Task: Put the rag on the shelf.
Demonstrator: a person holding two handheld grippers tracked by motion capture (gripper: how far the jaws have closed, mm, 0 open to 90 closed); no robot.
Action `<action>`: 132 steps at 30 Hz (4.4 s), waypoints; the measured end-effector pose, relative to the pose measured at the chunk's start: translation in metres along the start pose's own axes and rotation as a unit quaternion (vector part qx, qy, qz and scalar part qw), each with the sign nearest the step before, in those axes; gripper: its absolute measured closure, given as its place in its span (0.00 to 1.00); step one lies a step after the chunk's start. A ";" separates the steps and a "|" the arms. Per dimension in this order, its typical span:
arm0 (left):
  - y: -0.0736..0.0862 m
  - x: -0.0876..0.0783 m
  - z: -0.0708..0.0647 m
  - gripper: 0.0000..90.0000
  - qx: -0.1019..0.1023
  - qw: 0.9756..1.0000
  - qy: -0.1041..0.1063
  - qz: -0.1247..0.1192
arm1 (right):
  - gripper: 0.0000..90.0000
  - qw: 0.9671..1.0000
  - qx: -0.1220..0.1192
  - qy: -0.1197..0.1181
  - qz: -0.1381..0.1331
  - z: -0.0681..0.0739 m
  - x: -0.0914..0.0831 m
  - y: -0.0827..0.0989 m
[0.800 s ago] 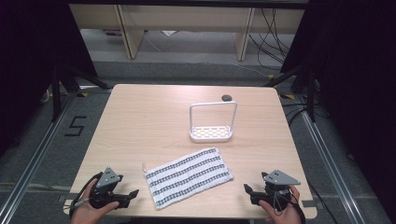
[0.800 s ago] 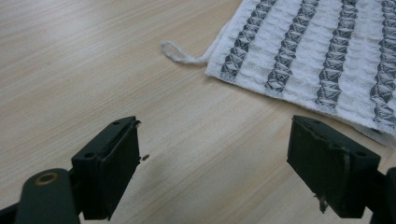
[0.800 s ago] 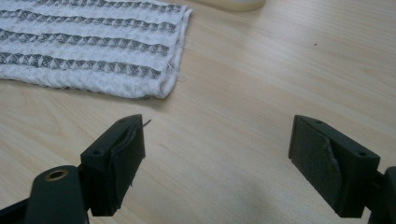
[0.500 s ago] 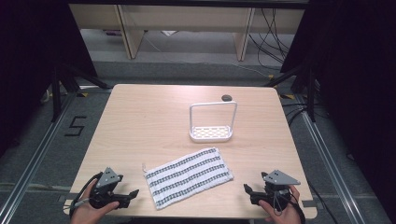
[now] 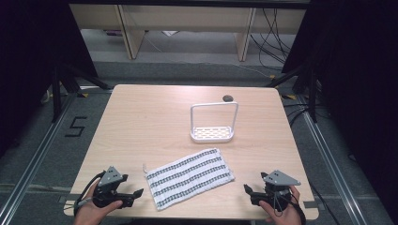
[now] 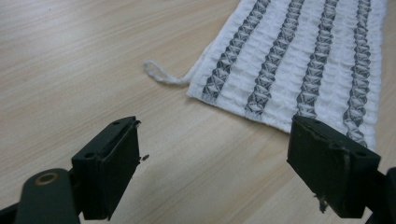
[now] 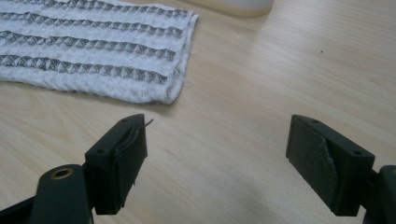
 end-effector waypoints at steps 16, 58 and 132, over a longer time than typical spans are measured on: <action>-0.031 0.017 -0.001 0.18 0.026 1.000 0.000 -0.003 | 0.27 1.000 -0.017 -0.007 -0.008 -0.002 -0.001 -0.006; -0.145 0.154 -0.033 0.29 0.100 0.988 0.101 0.058 | 0.43 0.998 -0.048 -0.033 0.009 0.027 0.026 -0.024; -0.242 0.122 -0.073 0.95 0.151 0.982 0.105 -0.051 | 0.96 0.994 -0.064 -0.046 -0.077 0.006 0.013 -0.119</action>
Point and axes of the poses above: each handheld gripper's, and its own axes: x roughly forward along the jaws, y roughly out of its underside, z roughly to its left, the point moved 3 cm from there along x, roughly forward along the jaws, and after that the axes turned 7 degrees about y, right-handed, at the moved point
